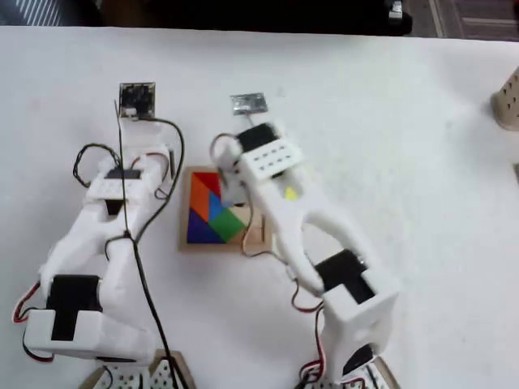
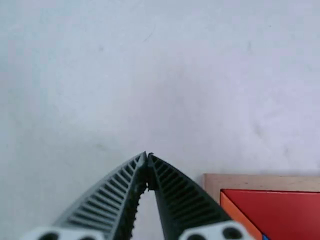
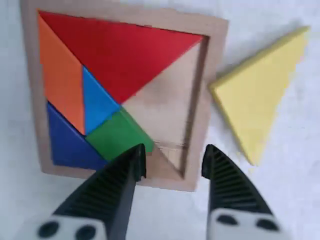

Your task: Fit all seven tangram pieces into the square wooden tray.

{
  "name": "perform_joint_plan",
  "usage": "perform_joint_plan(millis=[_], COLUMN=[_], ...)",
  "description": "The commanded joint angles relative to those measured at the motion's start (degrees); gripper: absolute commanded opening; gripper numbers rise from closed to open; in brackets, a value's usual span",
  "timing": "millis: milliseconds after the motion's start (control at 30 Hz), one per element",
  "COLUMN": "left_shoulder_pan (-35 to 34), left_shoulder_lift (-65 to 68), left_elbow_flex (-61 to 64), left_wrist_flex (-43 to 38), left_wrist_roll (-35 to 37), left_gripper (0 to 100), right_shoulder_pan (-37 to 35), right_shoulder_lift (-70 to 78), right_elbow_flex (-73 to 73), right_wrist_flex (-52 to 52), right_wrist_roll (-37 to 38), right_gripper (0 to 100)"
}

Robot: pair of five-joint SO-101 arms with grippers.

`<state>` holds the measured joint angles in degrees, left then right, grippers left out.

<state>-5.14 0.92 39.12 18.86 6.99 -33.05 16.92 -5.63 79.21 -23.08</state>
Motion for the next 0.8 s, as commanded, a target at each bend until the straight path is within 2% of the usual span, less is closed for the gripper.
perform_joint_plan(millis=[0, 200, 333, 467, 567, 667, 767], left_shoulder_pan=[-0.8, -1.5, -1.7, -1.5, -1.2, -0.2, 0.8], left_shoulder_lift=[-1.0, -2.3, -2.4, -2.4, -2.4, -2.2, -2.4], left_elbow_flex=[-3.9, -3.5, -3.7, -3.6, -3.3, -3.2, -2.1], left_wrist_flex=[-1.2, -1.1, -1.1, -1.1, -1.1, -1.1, -1.1], left_wrist_roll=[-0.5, -0.5, -0.4, -0.4, -0.4, -0.4, -0.5], left_gripper=[2, 2, 2, 2, 2, 2, 2], right_shoulder_pan=[-3.8, -5.4, 0.3, 8.2, 13.1, 16.5, 20.2], right_shoulder_lift=[-3.0, -3.8, -7.7, -12.1, -12.3, -12.4, -12.4], right_elbow_flex=[-0.8, -1.4, -6.2, -6.7, -3.4, 2.9, 8.8], right_wrist_flex=[-4.8, -4.2, 4.7, 8.7, 6.6, 0.0, -8.7], right_wrist_roll=[-6.2, -5.3, 5.4, 6.6, 6.4, 6.8, 6.8], right_gripper=[16.6, 16.6, 16.6, 16.3, 16.3, 16.1, 8.5])
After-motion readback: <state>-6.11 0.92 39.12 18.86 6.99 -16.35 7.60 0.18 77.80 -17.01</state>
